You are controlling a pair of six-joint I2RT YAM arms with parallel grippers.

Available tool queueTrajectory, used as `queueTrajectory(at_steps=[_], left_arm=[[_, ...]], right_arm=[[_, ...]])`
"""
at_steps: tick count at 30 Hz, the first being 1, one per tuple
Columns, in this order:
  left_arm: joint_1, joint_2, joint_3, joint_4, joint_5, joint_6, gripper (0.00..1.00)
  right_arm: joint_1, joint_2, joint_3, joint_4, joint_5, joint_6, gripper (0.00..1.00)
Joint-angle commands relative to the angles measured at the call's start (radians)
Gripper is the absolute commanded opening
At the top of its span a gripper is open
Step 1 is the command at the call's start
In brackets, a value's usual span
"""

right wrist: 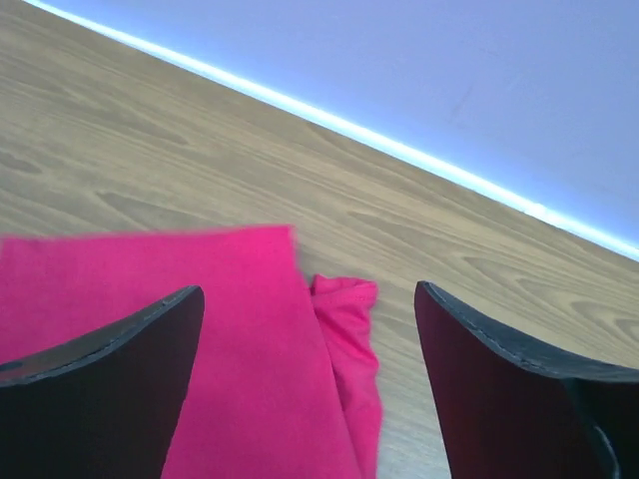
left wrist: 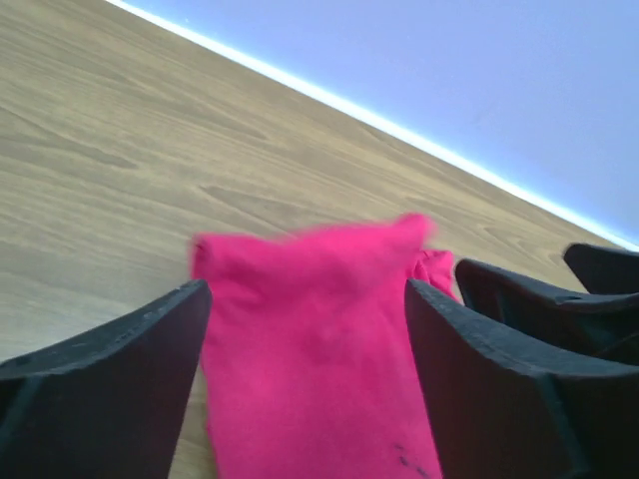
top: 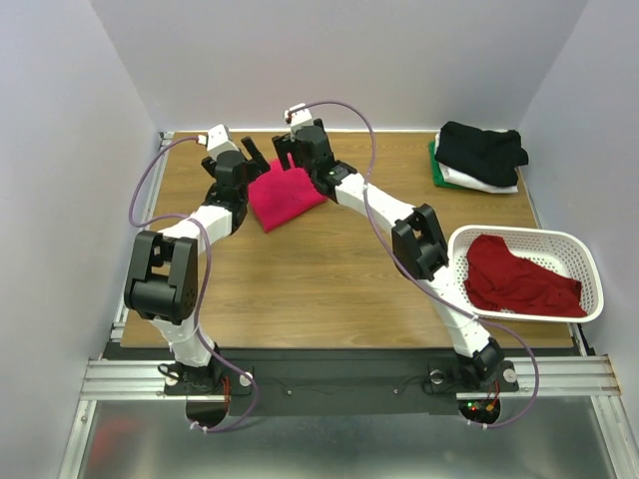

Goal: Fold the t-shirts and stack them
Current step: Fold the tshirt

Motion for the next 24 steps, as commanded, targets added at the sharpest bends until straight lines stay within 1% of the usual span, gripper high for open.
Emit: queueTrajectory(at_steps=[1,2,4,5,7,9,15,16,19,20,24], left_arm=[[0.003,-0.060,0.039,0.030,-0.095,0.021,0.95],[0.001,-0.089,0.033,0.030,-0.101,0.022,0.95],[-0.009,-0.122,0.012,0.032,-0.104,0.025,0.96],[-0.014,-0.127,0.004,0.032,-0.101,0.024,0.96],[-0.020,-0.118,0.000,0.032,-0.080,0.031,0.96],[-0.019,-0.094,0.007,0.018,-0.069,0.042,0.96],[-0.020,0.049,0.108,-0.014,0.045,0.073,0.96],[-0.020,0.089,0.145,-0.014,0.072,0.083,0.96],[-0.029,0.146,0.212,-0.013,0.094,0.093,0.96],[-0.032,0.181,0.229,-0.005,0.098,0.100,0.96],[-0.043,0.277,0.323,-0.033,0.138,0.105,0.96]], right_arm=[[-0.015,-0.098,-0.085,0.082,0.051,0.017,0.99],[-0.019,-0.156,-0.115,0.083,0.035,0.025,1.00],[-0.042,-0.216,-0.209,0.086,0.002,0.056,1.00],[-0.051,-0.266,-0.240,0.088,-0.043,0.074,1.00],[-0.076,-0.311,-0.312,0.086,-0.089,0.076,1.00],[-0.094,-0.363,-0.354,0.085,-0.150,0.115,1.00],[-0.136,-0.478,-0.550,0.086,-0.291,0.194,1.00],[-0.142,-0.509,-0.573,0.086,-0.305,0.201,1.00],[-0.143,-0.555,-0.659,0.094,-0.321,0.215,1.00],[-0.143,-0.566,-0.678,0.097,-0.357,0.220,1.00],[-0.145,-0.598,-0.759,0.112,-0.351,0.228,1.00]])
